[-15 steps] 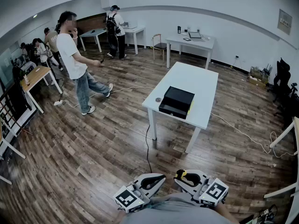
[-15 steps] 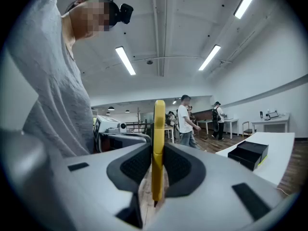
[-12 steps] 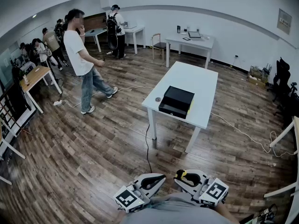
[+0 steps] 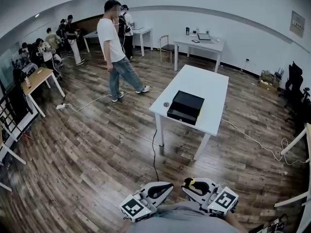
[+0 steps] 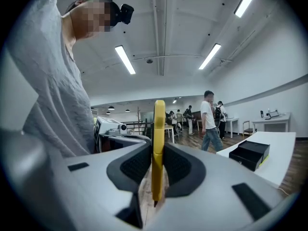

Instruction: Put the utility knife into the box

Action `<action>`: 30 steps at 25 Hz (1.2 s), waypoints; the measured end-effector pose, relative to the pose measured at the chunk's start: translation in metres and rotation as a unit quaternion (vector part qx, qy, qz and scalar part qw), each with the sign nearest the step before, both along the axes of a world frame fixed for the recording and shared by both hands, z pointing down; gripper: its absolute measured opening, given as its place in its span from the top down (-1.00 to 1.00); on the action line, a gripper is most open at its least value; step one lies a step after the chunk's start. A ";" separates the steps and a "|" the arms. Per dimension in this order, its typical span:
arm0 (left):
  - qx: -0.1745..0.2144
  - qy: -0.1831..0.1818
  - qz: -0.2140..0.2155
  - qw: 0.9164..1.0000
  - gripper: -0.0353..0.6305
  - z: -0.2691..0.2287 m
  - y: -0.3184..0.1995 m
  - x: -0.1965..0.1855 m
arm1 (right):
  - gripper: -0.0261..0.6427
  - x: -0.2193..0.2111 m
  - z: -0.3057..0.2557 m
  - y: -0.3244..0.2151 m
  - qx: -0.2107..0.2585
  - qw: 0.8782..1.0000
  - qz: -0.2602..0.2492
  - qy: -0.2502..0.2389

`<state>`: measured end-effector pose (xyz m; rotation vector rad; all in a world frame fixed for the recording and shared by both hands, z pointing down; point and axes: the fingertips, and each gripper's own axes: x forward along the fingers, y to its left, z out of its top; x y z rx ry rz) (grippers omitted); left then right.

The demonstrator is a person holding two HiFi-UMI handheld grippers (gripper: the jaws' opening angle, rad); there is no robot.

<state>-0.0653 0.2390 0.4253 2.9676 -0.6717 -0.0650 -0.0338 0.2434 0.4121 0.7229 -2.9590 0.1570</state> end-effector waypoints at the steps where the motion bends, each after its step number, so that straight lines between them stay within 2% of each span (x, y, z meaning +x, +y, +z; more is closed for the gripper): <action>1: -0.008 0.004 -0.004 1.000 0.84 -0.003 0.000 0.000 | 0.66 0.000 0.000 0.000 0.001 1.000 0.000 0.000; 4: -0.020 0.011 -0.010 1.000 0.84 -0.009 -0.001 0.001 | 0.66 0.004 0.001 -0.005 0.005 1.000 0.009 -0.014; 9: 0.007 0.000 -0.003 1.000 0.84 0.001 -0.002 -0.004 | 0.66 0.004 -0.004 -0.011 0.008 0.999 0.013 -0.032; 15: -0.020 0.010 -0.009 1.000 0.84 -0.006 -0.003 0.003 | 0.66 0.005 0.001 -0.009 0.006 0.999 0.003 -0.032; 19: 0.000 -0.001 0.005 1.000 0.84 0.004 -0.003 0.005 | 0.66 0.009 0.001 -0.009 -0.001 0.999 0.011 -0.036; 25: -0.013 0.002 0.012 1.000 0.84 0.001 -0.002 0.016 | 0.66 0.020 0.002 -0.009 -0.010 0.999 0.029 -0.041; 30: 0.003 -0.008 0.030 1.000 0.84 0.012 -0.001 0.019 | 0.66 0.021 0.005 -0.009 -0.014 0.998 0.034 -0.042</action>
